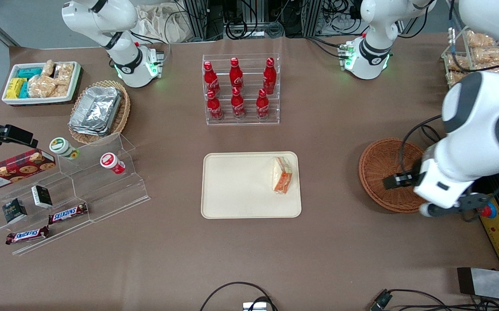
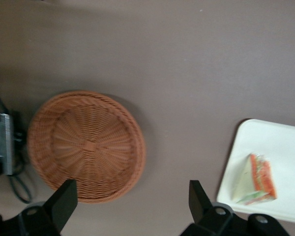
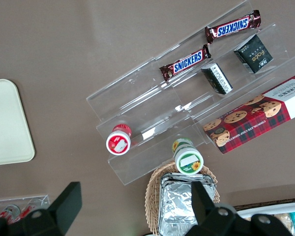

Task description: Place sandwich from basket to tray

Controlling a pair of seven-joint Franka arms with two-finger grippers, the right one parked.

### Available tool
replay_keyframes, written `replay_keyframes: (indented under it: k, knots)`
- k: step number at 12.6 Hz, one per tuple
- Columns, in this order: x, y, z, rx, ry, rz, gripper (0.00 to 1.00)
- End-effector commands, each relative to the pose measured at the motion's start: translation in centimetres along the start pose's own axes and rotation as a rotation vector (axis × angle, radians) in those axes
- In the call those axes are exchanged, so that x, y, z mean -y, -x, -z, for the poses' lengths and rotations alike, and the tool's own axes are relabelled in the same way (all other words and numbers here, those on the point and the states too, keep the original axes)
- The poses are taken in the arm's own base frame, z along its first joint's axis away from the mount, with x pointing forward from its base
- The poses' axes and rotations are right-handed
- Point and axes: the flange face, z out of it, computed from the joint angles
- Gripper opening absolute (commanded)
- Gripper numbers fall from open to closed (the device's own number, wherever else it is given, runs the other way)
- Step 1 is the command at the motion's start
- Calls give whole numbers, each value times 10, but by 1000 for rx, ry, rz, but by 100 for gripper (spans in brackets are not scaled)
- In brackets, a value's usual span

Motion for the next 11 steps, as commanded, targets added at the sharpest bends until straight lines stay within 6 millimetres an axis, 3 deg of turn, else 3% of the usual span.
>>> replay_keyframes:
  k: [1, 6, 11]
  knots:
    - [33, 23, 19, -6, -3, -55, 100]
    - [80, 52, 53, -35, -17, -122, 100]
    - [90, 95, 78, -65, -30, -113, 100]
